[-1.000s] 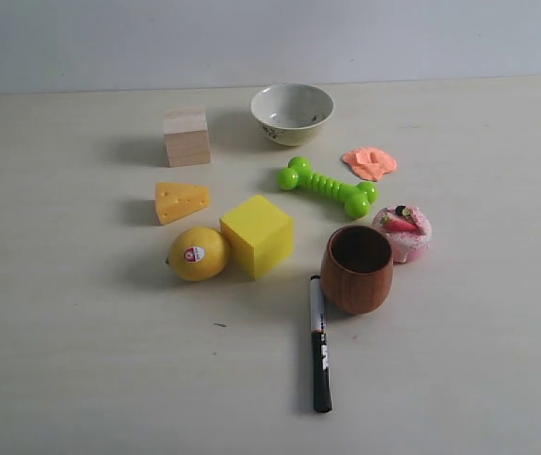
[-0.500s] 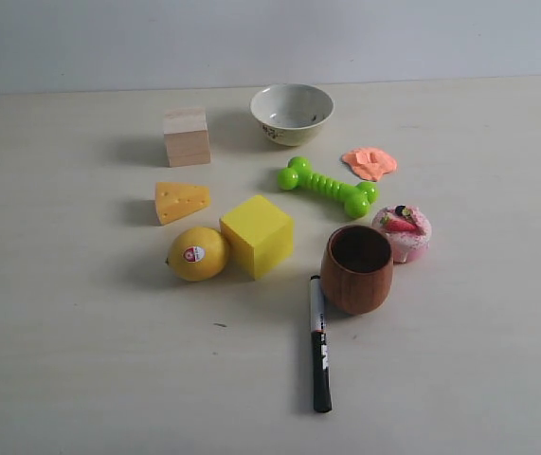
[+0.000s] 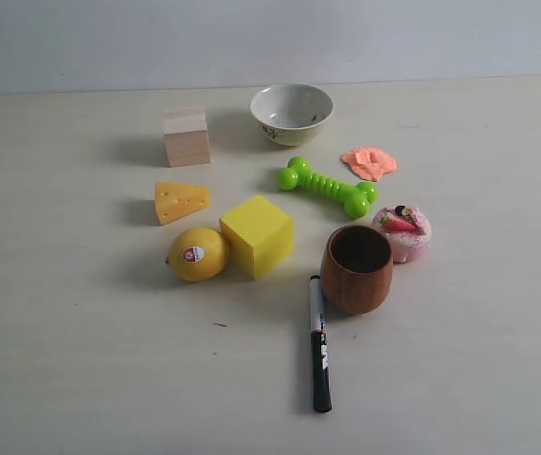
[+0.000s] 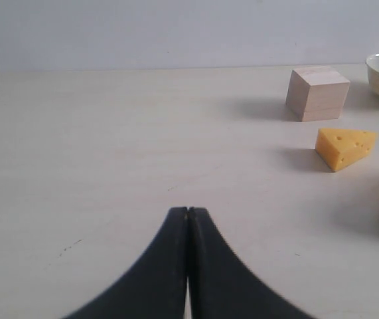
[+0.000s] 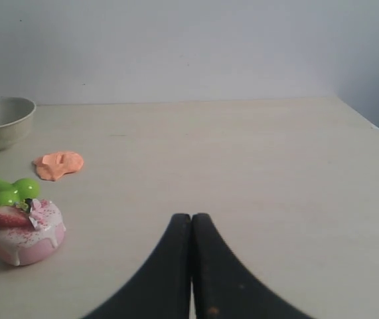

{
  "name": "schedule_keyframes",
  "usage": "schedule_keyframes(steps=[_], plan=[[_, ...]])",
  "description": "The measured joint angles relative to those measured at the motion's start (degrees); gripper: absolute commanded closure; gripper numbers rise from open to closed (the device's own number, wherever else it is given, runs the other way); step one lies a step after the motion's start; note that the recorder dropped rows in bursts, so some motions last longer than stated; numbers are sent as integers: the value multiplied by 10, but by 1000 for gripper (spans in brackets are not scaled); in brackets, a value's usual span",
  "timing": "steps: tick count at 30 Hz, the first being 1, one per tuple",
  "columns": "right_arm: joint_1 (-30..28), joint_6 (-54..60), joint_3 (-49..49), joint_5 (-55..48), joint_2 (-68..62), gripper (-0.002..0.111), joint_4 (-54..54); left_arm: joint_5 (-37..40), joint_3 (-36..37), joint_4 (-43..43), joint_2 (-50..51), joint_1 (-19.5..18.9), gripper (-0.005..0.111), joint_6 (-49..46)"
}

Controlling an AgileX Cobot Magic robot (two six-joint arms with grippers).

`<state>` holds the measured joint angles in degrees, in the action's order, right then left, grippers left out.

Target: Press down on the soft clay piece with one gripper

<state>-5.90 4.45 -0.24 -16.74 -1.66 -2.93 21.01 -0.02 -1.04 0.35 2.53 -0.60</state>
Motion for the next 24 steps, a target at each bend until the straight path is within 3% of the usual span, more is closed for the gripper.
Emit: schedule_keyframes(steps=[24], plan=[[-5,0,0,-10,0,108,1,0,0,0,0,0,107,0]])
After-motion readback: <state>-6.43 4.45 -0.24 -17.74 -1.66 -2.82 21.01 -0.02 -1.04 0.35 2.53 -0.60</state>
